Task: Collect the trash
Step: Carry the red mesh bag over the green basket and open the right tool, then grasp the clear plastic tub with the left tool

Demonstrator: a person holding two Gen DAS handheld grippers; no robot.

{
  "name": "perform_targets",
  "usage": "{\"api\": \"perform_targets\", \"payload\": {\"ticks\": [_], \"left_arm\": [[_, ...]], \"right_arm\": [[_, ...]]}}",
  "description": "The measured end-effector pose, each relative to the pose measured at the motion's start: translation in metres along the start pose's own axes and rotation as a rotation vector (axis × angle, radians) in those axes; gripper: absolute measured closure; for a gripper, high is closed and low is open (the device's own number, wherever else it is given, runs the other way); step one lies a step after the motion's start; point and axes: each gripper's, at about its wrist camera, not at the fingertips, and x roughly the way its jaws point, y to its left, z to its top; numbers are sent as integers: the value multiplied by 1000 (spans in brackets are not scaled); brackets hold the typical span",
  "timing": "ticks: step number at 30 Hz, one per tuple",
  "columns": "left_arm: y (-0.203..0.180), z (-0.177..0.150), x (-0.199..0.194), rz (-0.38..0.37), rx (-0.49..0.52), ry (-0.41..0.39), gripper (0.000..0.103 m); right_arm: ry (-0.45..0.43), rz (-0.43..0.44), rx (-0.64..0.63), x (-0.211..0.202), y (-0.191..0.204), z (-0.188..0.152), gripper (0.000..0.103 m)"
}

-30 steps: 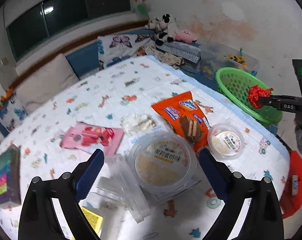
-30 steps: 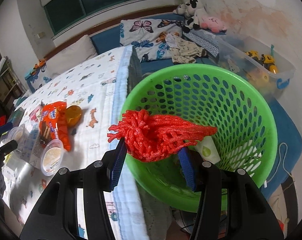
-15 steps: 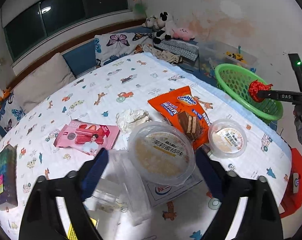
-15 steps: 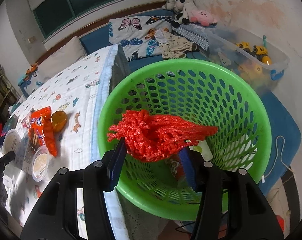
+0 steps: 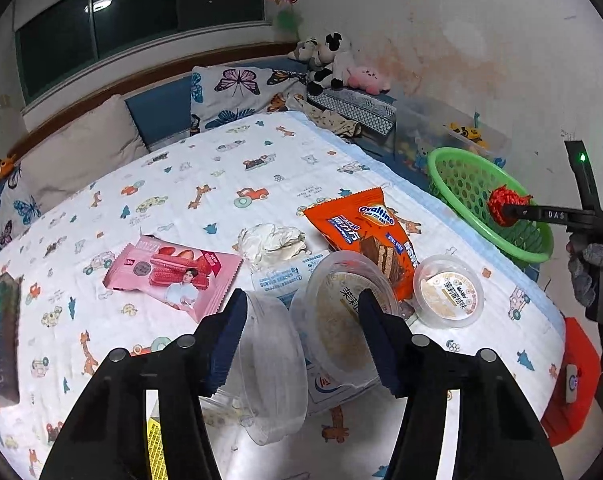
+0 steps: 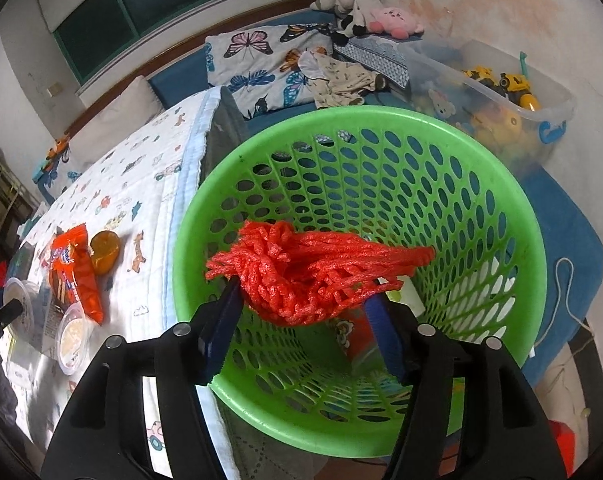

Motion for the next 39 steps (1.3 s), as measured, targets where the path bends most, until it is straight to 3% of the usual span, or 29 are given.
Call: {"api": "perform_targets", "payload": {"ticks": [9,17,24,27,31,37,39], "left_arm": [[5,-1,2,-40,-25,10,47],[2,-3,-5,-59,-16,-7,66],[2,-2,-5,-63,-15,-6,66],[5,-3,-4,-55,-32,6,60],[7,-6,-2,-30,-36,13,40],[6,-8,-9,10,-8,-2,27],[3,-8,-14,29,14,-19,27]], "right_arm": [[6,-7,-3,3,1,-2,38],[18,-30,-36,6,4,-3,26],[20,-23,-29,6,3,-5,26],[23,-23,-30,6,2,-6,26],[24,-23,-26,6,1,-7,26],[25,-24,-20,6,-1,-8,26],[25,-28,-20,7,-1,-8,26]]}}
